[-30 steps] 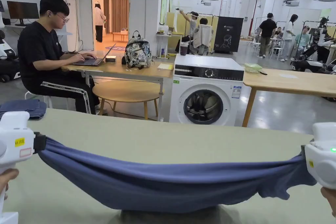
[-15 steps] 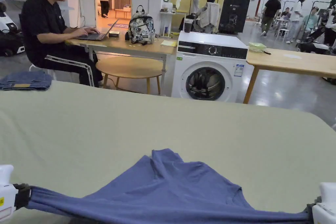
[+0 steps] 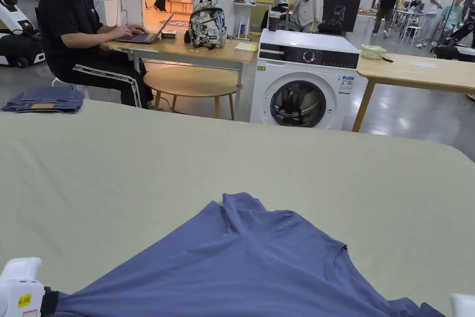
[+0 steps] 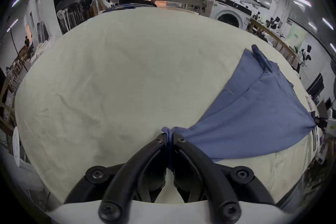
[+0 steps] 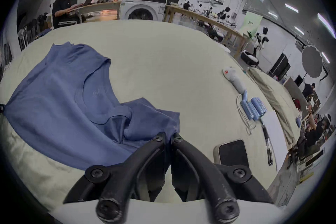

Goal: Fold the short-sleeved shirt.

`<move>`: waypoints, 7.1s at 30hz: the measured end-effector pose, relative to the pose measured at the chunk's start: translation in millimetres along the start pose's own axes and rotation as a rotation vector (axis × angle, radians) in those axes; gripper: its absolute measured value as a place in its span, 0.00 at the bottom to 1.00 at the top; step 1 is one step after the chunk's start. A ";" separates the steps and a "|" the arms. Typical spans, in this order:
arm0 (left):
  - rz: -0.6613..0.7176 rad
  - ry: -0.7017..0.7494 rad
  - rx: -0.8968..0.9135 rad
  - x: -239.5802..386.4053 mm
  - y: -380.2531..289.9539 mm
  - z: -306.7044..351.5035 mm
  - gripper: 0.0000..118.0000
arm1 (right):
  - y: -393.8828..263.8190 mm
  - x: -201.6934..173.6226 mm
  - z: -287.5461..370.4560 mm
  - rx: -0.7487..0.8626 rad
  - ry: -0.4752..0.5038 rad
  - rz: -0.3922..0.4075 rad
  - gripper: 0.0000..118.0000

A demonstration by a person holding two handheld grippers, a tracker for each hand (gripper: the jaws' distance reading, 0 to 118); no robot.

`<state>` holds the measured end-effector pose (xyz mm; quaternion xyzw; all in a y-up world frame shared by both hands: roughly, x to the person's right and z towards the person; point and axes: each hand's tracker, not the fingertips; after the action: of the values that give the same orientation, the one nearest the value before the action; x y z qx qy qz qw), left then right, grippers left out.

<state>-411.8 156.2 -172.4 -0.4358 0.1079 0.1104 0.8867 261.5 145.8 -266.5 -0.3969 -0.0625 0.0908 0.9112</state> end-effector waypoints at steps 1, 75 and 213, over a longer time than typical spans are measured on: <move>-0.008 0.008 -0.001 3.1 1.5 3.1 0.03 | 0.0 -0.6 2.8 0.008 -0.002 -0.004 0.05; 0.023 0.111 -0.142 -3.7 28.9 -34.1 0.03 | 76.1 -220.8 68.4 0.397 0.310 0.096 0.00; -0.199 -0.112 0.536 99.4 228.8 147.2 0.00 | 249.1 -12.2 152.6 0.534 0.003 -0.016 0.02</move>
<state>-369.4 419.9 -284.5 -0.1878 0.0410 0.0143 0.9812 192.3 418.4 -346.8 -0.1419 -0.0381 0.0961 0.9845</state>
